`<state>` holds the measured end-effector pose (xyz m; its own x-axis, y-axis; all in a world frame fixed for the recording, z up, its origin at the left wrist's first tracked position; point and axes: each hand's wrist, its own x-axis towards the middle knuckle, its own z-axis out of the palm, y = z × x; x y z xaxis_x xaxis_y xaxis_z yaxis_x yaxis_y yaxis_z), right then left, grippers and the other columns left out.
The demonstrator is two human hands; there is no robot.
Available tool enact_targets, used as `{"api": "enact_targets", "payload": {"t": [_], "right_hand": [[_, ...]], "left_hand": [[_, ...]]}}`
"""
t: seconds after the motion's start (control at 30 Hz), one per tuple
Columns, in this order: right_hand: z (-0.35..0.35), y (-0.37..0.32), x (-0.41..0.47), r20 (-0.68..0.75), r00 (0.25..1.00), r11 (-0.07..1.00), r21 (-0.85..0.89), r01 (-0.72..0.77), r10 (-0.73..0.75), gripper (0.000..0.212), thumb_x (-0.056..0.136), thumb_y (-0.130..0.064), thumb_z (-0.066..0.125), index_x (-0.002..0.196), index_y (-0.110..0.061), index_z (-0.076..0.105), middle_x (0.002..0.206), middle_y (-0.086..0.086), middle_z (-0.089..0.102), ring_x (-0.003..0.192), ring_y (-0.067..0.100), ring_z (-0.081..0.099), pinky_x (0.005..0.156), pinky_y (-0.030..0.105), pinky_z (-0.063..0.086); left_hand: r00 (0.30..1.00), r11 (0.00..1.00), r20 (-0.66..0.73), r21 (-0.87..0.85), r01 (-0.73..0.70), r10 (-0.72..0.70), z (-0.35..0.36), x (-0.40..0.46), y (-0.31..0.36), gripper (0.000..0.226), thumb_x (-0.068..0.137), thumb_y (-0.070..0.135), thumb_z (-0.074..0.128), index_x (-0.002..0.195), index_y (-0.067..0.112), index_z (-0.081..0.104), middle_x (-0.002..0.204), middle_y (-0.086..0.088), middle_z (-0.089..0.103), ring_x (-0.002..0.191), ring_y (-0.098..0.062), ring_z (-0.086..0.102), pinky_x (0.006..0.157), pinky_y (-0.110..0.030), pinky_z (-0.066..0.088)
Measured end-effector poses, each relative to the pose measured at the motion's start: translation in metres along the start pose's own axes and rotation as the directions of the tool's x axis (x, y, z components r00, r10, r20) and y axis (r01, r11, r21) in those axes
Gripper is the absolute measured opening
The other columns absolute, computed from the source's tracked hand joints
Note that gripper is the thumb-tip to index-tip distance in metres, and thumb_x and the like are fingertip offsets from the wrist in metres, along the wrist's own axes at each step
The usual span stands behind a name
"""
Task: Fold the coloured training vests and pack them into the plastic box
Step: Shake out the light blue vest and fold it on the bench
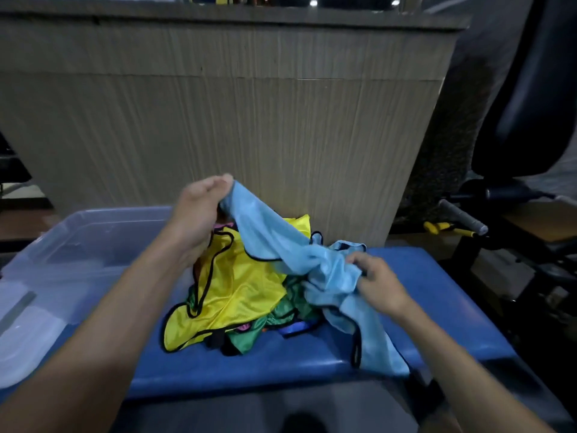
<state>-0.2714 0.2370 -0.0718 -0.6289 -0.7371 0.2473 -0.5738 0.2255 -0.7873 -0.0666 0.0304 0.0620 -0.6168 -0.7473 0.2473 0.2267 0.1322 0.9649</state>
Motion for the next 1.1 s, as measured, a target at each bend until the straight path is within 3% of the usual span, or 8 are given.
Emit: {"api": "enact_targets", "payload": {"t": [0.23, 0.33, 0.47, 0.57, 0.67, 0.87, 1.03, 1.1], "right_hand": [[-0.098, -0.096, 0.069, -0.284, 0.958, 0.889, 0.43, 0.158, -0.033, 0.027, 0.094, 0.008, 0.053, 0.095, -0.013, 0.069, 0.089, 0.008, 0.073, 0.076, 0.017, 0.07, 0.066, 0.031, 0.059], [-0.094, -0.072, 0.085, -0.219, 0.976, 0.991, 0.126, 0.037, -0.009, 0.021, 0.091, 0.003, 0.058, 0.094, -0.011, 0.074, 0.087, -0.003, 0.073, 0.076, 0.001, 0.069, 0.065, 0.02, 0.057], [-0.075, -0.024, 0.082, -0.01, 0.97, 0.93, -0.281, -0.237, 0.244, 0.02, 0.077, -0.018, 0.061, 0.074, -0.001, 0.071, 0.077, 0.007, 0.068, 0.084, 0.021, 0.064, 0.071, 0.032, 0.049], [-0.064, -0.048, 0.07, -0.028, 0.996, 0.978, -0.184, -0.094, 0.09, 0.022, 0.092, -0.006, 0.067, 0.112, 0.002, 0.071, 0.11, 0.011, 0.072, 0.109, 0.025, 0.066, 0.081, 0.02, 0.045], [-0.054, -0.109, 0.05, 0.107, 0.975, 0.977, 0.101, 0.186, -0.197, 0.052, 0.089, -0.029, 0.078, 0.136, -0.016, 0.058, 0.13, -0.004, 0.066, 0.12, 0.01, 0.063, 0.098, 0.022, 0.051], [-0.038, -0.15, 0.047, -0.242, 0.885, 0.911, 0.01, 0.413, -0.399, 0.033, 0.088, -0.035, 0.076, 0.115, -0.02, 0.066, 0.102, -0.008, 0.072, 0.094, 0.011, 0.07, 0.084, 0.04, 0.057], [-0.052, -0.13, 0.054, -0.221, 0.91, 0.937, -0.096, 0.337, -0.35, 0.009, 0.099, -0.024, 0.064, 0.099, -0.02, 0.072, 0.081, -0.011, 0.07, 0.074, 0.003, 0.065, 0.068, 0.03, 0.051], [-0.061, -0.124, 0.058, -0.26, 0.926, 0.962, -0.081, 0.26, -0.273, 0.02, 0.101, -0.028, 0.061, 0.084, -0.019, 0.068, 0.068, -0.009, 0.061, 0.061, 0.005, 0.053, 0.06, 0.03, 0.042]], "left_hand": [[0.977, 0.945, -0.006, -0.252, -0.209, 0.214, 0.003, 0.016, 0.059, 0.018, 0.105, 0.013, 0.047, 0.098, 0.016, 0.064, 0.066, 0.008, 0.058, 0.055, -0.009, 0.047, 0.05, -0.02, 0.032], [0.985, 0.96, 0.036, -0.23, -0.158, 0.17, 0.006, 0.021, 0.052, 0.019, 0.104, 0.009, 0.046, 0.103, 0.014, 0.065, 0.072, 0.004, 0.059, 0.057, -0.008, 0.048, 0.052, -0.022, 0.028], [0.997, 0.991, 0.076, -0.134, -0.013, 0.023, 0.014, 0.021, 0.029, 0.023, 0.104, 0.007, 0.047, 0.092, 0.019, 0.062, 0.07, 0.011, 0.069, 0.063, -0.004, 0.057, 0.058, -0.026, 0.029], [0.98, 0.999, 0.198, -0.053, -0.003, 0.013, 0.021, 0.025, 0.013, 0.019, 0.105, 0.013, 0.048, 0.1, 0.019, 0.065, 0.083, 0.008, 0.072, 0.081, -0.009, 0.062, 0.067, -0.03, 0.034], [0.949, 0.998, 0.31, 0.013, -0.065, 0.058, 0.042, 0.027, 0.014, 0.016, 0.106, 0.016, 0.046, 0.107, 0.019, 0.062, 0.092, 0.003, 0.067, 0.086, -0.011, 0.06, 0.068, -0.03, 0.035], [0.902, 0.985, 0.41, 0.039, -0.166, 0.136, 0.075, 0.022, 0.024, 0.015, 0.101, 0.024, 0.049, 0.108, 0.015, 0.059, 0.09, 0.001, 0.064, 0.081, -0.01, 0.06, 0.068, -0.028, 0.042], [0.921, 0.992, 0.378, 0.042, -0.121, 0.097, 0.076, 0.015, 0.003, 0.03, 0.106, 0.017, 0.051, 0.135, 0.015, 0.051, 0.105, 0.001, 0.076, 0.09, -0.011, 0.067, 0.074, -0.025, 0.05], [0.93, 0.983, 0.364, 0.137, -0.119, 0.062, 0.071, 0.005, -0.026, 0.024, 0.1, 0.015, 0.061, 0.123, 0.02, 0.057, 0.099, 0.005, 0.076, 0.085, -0.012, 0.068, 0.079, -0.03, 0.053]]}}
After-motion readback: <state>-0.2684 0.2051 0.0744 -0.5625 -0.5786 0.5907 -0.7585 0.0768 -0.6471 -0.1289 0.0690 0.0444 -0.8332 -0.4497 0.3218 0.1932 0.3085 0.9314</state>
